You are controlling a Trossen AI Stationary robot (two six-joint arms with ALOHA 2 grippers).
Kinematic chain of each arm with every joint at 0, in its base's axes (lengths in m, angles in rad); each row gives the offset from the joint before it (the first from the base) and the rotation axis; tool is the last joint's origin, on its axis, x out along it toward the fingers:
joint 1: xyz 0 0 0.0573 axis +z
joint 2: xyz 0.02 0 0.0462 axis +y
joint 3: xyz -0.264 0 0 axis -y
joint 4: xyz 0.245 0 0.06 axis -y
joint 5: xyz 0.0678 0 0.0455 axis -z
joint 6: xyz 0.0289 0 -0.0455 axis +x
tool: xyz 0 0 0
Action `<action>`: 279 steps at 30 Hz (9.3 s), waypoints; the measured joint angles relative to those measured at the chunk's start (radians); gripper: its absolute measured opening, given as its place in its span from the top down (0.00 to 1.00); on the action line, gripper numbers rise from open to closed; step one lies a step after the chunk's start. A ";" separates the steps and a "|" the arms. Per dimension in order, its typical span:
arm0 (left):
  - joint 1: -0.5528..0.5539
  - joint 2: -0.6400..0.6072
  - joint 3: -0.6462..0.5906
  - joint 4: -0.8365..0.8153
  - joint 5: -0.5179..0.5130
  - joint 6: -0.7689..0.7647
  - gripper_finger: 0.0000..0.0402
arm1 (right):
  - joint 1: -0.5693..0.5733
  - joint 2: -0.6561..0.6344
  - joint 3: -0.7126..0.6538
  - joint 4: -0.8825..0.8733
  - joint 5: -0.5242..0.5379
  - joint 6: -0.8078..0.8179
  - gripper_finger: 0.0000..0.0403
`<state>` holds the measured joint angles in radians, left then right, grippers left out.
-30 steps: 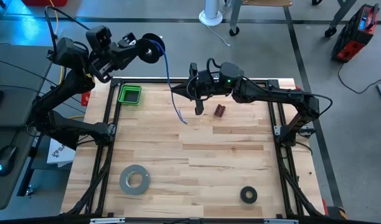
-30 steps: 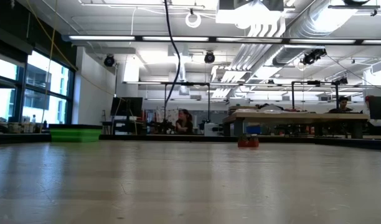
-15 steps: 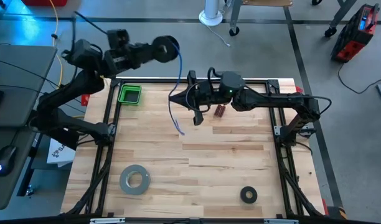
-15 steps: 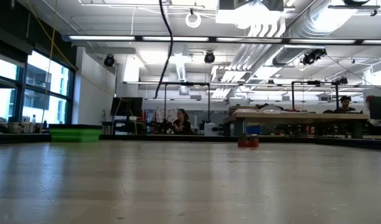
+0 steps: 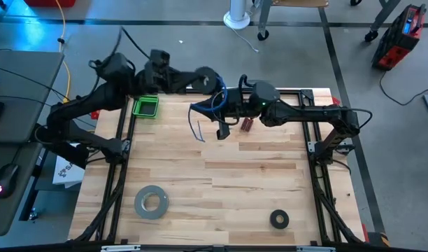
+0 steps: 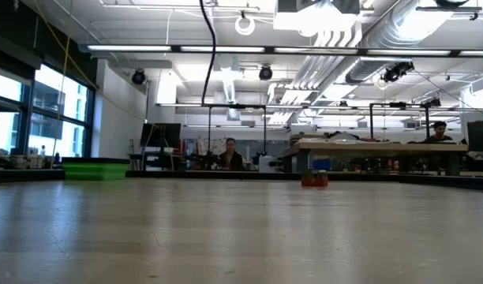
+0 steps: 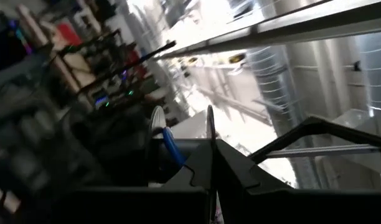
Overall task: Coil cords
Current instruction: Coil the blue wire onto the spool
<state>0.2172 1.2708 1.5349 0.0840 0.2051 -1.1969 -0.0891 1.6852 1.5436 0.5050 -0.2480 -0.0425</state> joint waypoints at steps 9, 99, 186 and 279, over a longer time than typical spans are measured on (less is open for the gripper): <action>-0.036 -0.002 0.000 -0.025 0.044 -0.107 1.00 | -0.021 0.000 0.000 0.035 0.014 0.011 1.00; 0.123 -0.222 0.000 -0.553 0.227 0.031 1.00 | -0.140 0.005 0.000 -0.693 -0.124 -0.117 0.56; 0.056 -0.009 0.001 -0.152 0.126 0.039 1.00 | -0.074 -0.008 0.000 -0.073 0.044 0.097 1.00; 0.145 -0.209 0.001 -0.253 -0.172 0.703 1.00 | -0.203 0.002 0.000 -0.131 -0.027 0.287 0.77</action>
<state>0.3618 1.0617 1.5360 -0.1690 0.0333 -0.4936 -0.2924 1.6871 1.5433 0.3742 -0.2754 0.2447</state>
